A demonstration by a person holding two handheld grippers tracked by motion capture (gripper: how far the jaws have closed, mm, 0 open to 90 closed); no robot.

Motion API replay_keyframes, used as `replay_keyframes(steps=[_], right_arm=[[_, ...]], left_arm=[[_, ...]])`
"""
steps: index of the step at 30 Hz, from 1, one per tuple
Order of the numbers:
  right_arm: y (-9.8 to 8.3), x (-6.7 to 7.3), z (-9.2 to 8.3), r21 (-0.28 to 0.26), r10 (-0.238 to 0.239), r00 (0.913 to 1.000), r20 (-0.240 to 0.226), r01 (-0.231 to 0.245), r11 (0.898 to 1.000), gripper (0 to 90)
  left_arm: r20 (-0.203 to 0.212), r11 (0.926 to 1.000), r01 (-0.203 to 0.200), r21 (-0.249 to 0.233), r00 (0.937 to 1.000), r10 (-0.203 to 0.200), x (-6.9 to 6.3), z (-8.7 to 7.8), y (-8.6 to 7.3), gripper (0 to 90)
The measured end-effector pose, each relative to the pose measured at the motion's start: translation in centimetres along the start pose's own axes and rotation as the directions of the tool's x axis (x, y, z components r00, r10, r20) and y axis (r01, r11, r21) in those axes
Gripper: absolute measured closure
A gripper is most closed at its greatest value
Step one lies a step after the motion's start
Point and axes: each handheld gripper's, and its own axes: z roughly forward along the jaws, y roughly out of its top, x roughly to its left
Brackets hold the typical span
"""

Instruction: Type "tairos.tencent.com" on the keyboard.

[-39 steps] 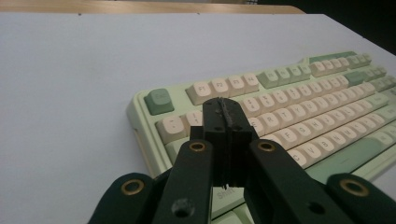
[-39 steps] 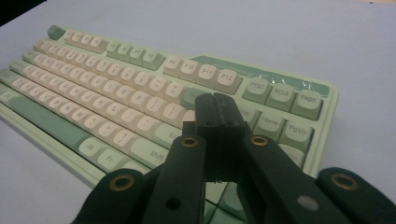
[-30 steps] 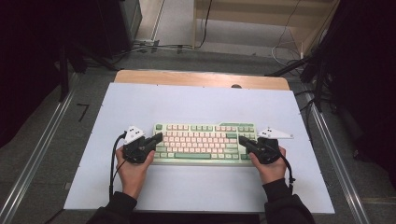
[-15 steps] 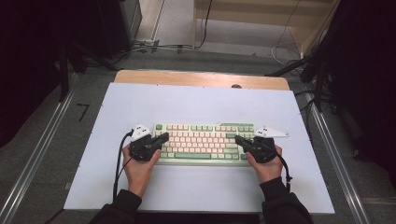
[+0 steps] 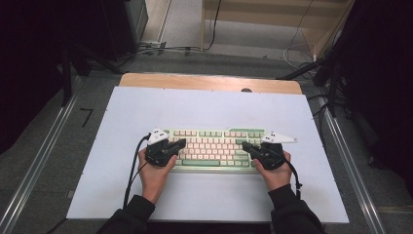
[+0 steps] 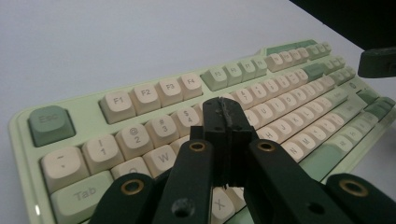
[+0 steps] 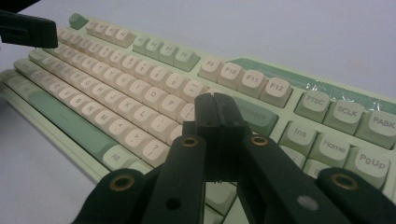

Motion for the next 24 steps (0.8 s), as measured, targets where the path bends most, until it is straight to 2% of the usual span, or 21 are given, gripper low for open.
replay_keyframes(steps=[8,12,17,24], right_arm=[[0.1,0.3,0.2,0.003,-0.006,1.0000,-0.008,0.006,1.000,87.9],[0.3,0.8,0.6,-0.002,-0.031,0.9994,-0.016,0.031,1.000,88.1],[0.4,1.1,0.9,0.004,-0.034,0.9990,-0.030,0.034,0.999,88.1],[0.5,1.1,0.9,0.005,-0.035,0.9991,-0.026,0.035,0.999,88.1]], left_arm=[[0.023,0.9998,-0.012,0.017,0.9997,0.012,-0.4,1.2,0.3,90.0],[0.034,0.9990,-0.021,0.039,0.9992,0.020,-0.8,1.8,0.5,90.0],[0.048,0.9971,-0.040,0.065,0.9982,0.037,-1.3,2.6,0.6,90.0],[0.037,0.9963,-0.043,0.074,0.9985,0.040,-1.3,3.1,0.7,90.0]])
